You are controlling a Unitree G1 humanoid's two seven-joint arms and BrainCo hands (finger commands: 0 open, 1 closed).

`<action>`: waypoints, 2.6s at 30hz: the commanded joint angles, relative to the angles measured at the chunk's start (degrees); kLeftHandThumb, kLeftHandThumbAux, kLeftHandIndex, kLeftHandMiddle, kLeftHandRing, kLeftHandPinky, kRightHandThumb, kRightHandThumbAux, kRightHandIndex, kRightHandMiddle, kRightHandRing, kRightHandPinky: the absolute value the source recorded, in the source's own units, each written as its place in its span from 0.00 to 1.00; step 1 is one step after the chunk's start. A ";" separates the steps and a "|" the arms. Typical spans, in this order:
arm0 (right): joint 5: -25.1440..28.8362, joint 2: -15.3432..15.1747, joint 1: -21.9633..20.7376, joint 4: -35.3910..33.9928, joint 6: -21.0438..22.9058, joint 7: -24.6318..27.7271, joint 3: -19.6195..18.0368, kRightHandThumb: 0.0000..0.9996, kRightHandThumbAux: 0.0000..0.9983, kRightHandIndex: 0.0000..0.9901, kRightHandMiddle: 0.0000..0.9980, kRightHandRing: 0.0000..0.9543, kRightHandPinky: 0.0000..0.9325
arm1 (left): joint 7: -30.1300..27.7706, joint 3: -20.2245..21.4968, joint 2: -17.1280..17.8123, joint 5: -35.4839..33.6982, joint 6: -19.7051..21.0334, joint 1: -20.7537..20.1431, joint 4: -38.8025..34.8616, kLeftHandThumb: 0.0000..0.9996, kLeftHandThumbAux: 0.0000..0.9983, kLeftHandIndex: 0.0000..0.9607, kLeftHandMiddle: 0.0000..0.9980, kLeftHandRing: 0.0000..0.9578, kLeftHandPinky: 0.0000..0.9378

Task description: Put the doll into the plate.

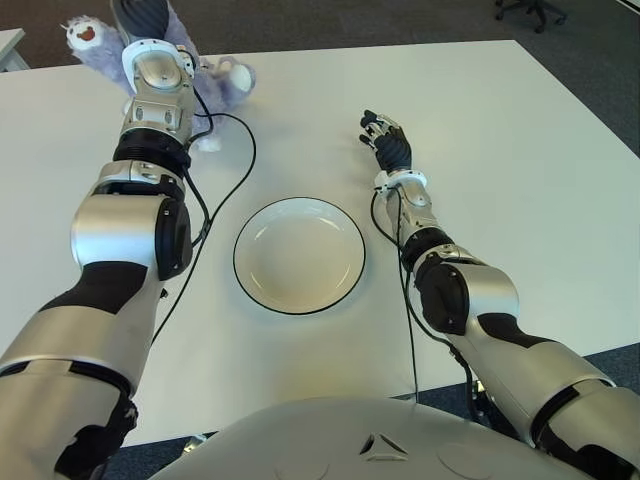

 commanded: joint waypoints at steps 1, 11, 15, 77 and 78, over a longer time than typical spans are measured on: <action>-0.25 0.27 2.39 0.84 0.33 -0.40 0.47 0.70 0.73 0.40 0.14 0.12 0.17 | -1.06 -0.91 0.72 1.01 -0.39 -0.82 1.00 0.70 0.71 0.46 0.84 0.88 0.87; 1.59 0.96 2.07 1.56 1.85 -0.21 -1.13 0.70 0.73 0.40 0.15 0.13 0.19 | 0.22 -2.57 0.39 2.08 -0.92 -1.94 1.22 0.70 0.71 0.46 0.85 0.89 0.90; 1.57 1.03 2.11 1.62 2.31 -0.02 -1.15 0.71 0.73 0.40 0.15 0.13 0.18 | 1.29 -4.02 0.22 3.89 0.48 -2.62 1.30 0.70 0.71 0.46 0.85 0.90 0.90; -0.47 0.85 3.02 2.14 3.48 -0.77 0.02 0.70 0.74 0.40 0.14 0.12 0.15 | 0.55 -8.75 -5.19 7.57 0.39 2.30 -14.64 0.70 0.71 0.46 0.88 0.90 0.91; -0.51 0.85 3.07 2.14 3.52 -0.76 0.05 0.70 0.74 0.40 0.15 0.13 0.17 | 0.66 -8.76 -5.28 7.70 0.40 2.43 -14.90 0.70 0.71 0.46 0.89 0.90 0.91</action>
